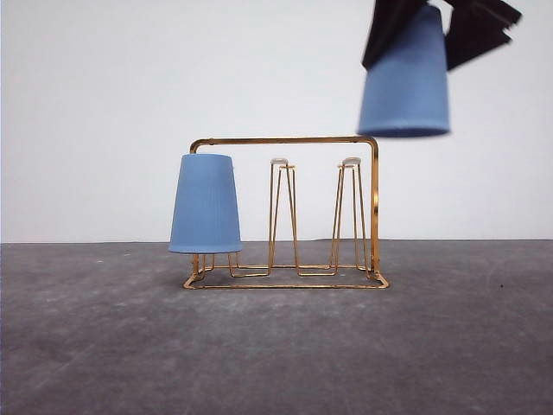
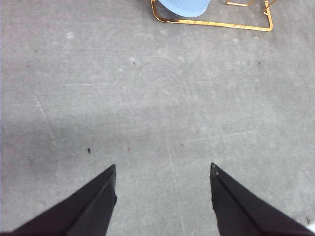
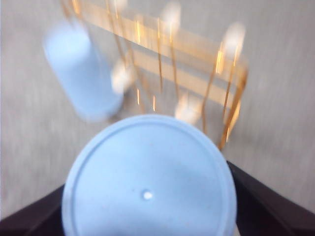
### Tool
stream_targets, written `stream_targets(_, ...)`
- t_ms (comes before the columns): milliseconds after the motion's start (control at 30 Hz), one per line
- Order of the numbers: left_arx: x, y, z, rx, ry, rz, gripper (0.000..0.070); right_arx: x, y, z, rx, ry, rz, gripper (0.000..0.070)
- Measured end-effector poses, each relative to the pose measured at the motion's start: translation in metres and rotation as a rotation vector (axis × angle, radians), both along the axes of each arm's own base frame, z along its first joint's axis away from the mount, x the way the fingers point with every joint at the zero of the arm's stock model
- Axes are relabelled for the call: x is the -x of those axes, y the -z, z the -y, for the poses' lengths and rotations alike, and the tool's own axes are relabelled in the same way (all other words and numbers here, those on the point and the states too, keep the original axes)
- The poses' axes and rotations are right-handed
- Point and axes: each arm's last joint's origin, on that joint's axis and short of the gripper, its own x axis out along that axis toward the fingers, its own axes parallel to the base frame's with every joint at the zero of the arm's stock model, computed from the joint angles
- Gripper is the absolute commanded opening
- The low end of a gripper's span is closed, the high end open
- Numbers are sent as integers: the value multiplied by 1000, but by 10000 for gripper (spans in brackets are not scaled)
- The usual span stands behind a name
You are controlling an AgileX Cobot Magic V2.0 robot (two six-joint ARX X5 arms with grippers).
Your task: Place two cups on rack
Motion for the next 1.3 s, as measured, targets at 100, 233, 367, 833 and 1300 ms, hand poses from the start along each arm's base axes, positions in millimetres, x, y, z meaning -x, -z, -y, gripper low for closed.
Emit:
stream_targets(100, 0, 0, 0, 1, 0, 4, 353, -12, -1, -5, -19, 8, 59, 382)
stream_targets(233, -1, -2, 1, 8, 0, 21, 353, -29, 6, -12, -26, 24, 107, 382)
stream_targets(367, -2, -2, 1, 8, 0, 22, 353, -44, 19, -19, -22, 27, 113, 382)
stream_targets(833, -2, -2, 1, 8, 0, 22, 353, -86, 97, -37, 72, 23, -88, 419)
stream_targets(1300, -1, -2, 1, 8, 0, 22, 353, -78, 84, -31, 116, 28, -186, 565)
